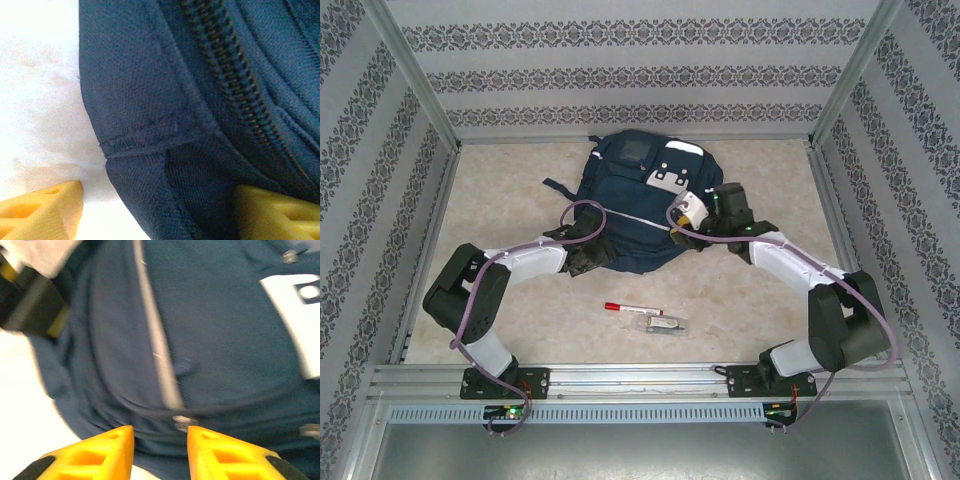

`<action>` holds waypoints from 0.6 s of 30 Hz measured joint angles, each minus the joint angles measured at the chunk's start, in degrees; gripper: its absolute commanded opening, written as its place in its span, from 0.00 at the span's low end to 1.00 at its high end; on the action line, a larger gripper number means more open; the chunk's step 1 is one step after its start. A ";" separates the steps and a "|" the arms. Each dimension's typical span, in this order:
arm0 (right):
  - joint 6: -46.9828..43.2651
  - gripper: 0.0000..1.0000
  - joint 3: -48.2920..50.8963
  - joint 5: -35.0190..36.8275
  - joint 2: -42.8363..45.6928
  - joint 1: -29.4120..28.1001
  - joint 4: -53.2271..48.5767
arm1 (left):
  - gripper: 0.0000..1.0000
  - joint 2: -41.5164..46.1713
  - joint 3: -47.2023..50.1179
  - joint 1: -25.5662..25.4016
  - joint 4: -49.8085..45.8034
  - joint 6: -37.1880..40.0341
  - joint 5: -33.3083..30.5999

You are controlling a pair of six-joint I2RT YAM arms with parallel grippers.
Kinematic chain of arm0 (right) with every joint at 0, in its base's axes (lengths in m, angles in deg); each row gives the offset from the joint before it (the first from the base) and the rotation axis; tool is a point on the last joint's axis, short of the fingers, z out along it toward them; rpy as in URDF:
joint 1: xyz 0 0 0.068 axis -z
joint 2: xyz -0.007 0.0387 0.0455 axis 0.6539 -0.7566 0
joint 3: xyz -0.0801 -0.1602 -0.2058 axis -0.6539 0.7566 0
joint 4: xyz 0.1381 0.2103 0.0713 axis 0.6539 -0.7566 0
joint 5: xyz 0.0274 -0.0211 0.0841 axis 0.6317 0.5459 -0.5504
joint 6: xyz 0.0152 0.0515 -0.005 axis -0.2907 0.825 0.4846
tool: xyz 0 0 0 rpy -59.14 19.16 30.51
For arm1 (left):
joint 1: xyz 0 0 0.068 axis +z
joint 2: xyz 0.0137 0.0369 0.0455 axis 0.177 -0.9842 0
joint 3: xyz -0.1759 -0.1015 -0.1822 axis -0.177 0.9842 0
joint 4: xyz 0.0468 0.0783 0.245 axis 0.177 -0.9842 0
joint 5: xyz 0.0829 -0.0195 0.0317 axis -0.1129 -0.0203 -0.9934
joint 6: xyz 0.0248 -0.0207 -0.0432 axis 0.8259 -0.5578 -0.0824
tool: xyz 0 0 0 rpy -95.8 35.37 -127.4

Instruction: Pack books, pencil case, and school supplies into a backpack

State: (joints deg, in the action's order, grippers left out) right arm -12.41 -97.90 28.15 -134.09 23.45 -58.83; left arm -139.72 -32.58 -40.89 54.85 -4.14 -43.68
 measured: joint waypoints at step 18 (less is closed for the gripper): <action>-30.75 0.47 -0.57 -0.48 -14.16 2.49 8.26 | 0.77 2.51 4.57 -0.07 5.92 -1.18 1.11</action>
State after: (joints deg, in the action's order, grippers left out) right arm -43.16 -98.47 27.67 -148.25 25.94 -50.57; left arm -137.21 -28.02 -40.96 60.78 -5.32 -42.56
